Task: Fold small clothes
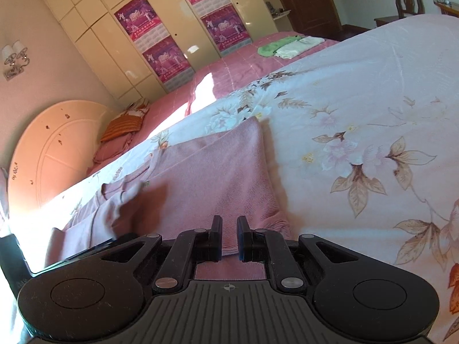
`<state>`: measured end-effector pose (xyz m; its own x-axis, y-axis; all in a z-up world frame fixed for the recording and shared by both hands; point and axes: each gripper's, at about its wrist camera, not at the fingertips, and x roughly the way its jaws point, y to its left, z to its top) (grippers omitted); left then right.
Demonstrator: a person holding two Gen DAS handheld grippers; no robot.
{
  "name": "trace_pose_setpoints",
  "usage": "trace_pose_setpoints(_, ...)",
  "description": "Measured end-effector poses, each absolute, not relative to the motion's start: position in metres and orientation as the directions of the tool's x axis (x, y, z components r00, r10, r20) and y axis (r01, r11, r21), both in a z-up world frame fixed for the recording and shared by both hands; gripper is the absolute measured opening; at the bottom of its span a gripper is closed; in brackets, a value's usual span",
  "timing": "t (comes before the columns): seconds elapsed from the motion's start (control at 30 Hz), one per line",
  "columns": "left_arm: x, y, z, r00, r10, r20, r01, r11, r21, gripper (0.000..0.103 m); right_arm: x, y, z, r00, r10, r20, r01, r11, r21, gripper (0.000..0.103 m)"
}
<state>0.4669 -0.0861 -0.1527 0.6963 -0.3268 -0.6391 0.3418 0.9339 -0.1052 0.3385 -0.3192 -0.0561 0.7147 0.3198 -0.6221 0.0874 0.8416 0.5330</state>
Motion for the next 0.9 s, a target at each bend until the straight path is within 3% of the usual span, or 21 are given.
trace_pose_setpoints(0.03,0.461,-0.085,-0.150,0.700,-0.321,-0.638,0.348,0.933,-0.088,0.079,0.342,-0.313,-0.056,0.707,0.325,-0.628,0.078,0.847,0.526,0.010)
trace_pose_setpoints(0.1,0.437,-0.077,-0.137,0.742,-0.312,-0.593,0.344,0.937,-0.062,0.079,0.348,-0.300,-0.057,0.698,0.351,-0.624,0.047,0.847,0.529,0.013)
trace_pose_setpoints(0.17,0.420,-0.055,-0.126,0.774,-0.281,-0.567,0.293,0.953,-0.073,0.079,0.351,-0.289,-0.056,0.715,0.381,-0.587,0.015,0.830,0.557,0.080)
trace_pose_setpoints(0.23,0.403,-0.017,-0.119,0.806,-0.197,-0.558,0.187,0.979,-0.076,0.076,0.355,-0.275,-0.055,0.722,0.415,-0.554,-0.028,0.817,0.576,0.082)
trace_pose_setpoints(0.3,0.384,0.025,-0.116,0.828,-0.104,-0.551,0.072,0.994,-0.079,0.069,0.364,-0.261,-0.058,0.702,0.461,-0.543,-0.053,0.794,0.606,0.081)
trace_pose_setpoints(0.43,0.368,0.099,-0.119,0.794,0.049,-0.606,-0.106,0.993,-0.059,0.047,0.387,-0.239,-0.073,0.653,0.525,-0.546,-0.067,0.758,0.649,0.068)
trace_pose_setpoints(0.53,0.377,0.117,-0.126,0.748,0.082,-0.659,-0.103,0.995,0.007,0.048,0.403,-0.226,-0.084,0.626,0.547,-0.556,-0.041,0.734,0.677,0.062)
trace_pose_setpoints(0.6,0.382,0.121,-0.131,0.751,0.093,-0.653,-0.109,0.994,0.016,0.051,0.412,-0.219,-0.088,0.614,0.544,-0.572,-0.033,0.741,0.670,0.045)
trace_pose_setpoints(0.63,0.385,0.123,-0.131,0.755,0.088,-0.650,-0.110,0.994,0.007,0.050,0.416,-0.215,-0.087,0.607,0.541,-0.582,-0.036,0.750,0.660,0.032)
trace_pose_setpoints(0.7,0.391,0.125,-0.130,0.767,0.081,-0.637,-0.114,0.993,-0.012,0.047,0.421,-0.208,-0.082,0.600,0.529,-0.600,-0.058,0.777,0.627,0.019)
trace_pose_setpoints(0.73,0.393,0.126,-0.130,0.766,0.073,-0.638,-0.112,0.993,-0.020,0.046,0.421,-0.205,-0.077,0.606,0.524,-0.598,-0.080,0.789,0.609,0.006)
trace_pose_setpoints(0.9,0.392,0.125,-0.135,0.778,0.058,-0.626,-0.097,0.995,-0.029,0.043,0.400,-0.210,-0.026,0.729,0.464,-0.504,-0.185,0.842,0.506,0.006)
